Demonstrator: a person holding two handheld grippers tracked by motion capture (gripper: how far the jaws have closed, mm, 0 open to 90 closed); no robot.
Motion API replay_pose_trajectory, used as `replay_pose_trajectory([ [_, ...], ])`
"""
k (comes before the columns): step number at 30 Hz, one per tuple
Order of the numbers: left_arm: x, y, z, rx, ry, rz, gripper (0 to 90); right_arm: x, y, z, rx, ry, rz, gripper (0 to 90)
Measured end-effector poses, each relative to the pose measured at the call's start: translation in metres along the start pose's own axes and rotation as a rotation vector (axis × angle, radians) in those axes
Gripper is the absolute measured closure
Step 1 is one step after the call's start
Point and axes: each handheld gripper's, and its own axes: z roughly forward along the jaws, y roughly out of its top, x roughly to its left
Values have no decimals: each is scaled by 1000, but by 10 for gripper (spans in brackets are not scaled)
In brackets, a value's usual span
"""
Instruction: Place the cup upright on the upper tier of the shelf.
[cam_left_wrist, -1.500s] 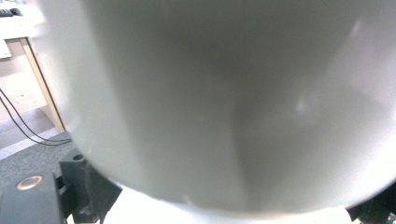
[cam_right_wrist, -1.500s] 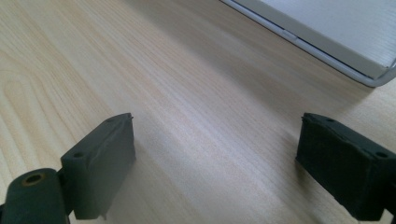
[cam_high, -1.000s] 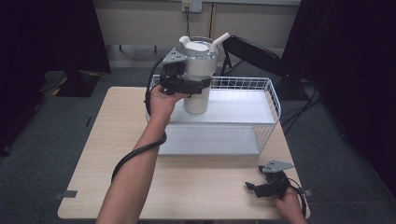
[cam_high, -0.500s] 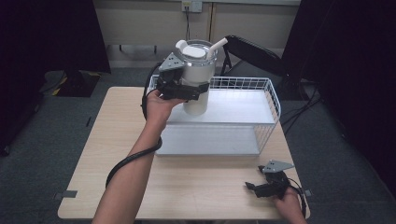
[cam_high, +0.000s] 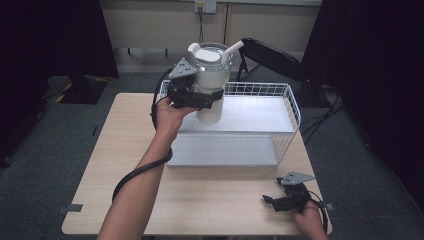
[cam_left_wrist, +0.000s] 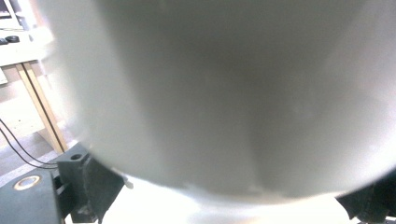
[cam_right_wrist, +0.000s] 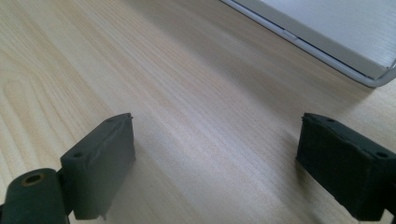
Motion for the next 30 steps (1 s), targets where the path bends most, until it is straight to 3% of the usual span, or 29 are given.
replay_pose_trajectory([
  [13,-1,-4,-4,0,9,8,96,0,0,0,-1,-2,0,106],
  [17,1,-9,-6,3,-5,-25,92,0,0,0,-1,-2,0,106],
  [20,2,-15,-8,15,-9,-19,85,0,0,0,-1,-2,1,106],
  [26,5,-24,-24,44,-4,-8,90,0,0,0,-1,-2,1,106],
  [30,6,-24,-38,33,-5,-20,96,0,0,0,0,-2,1,106],
])
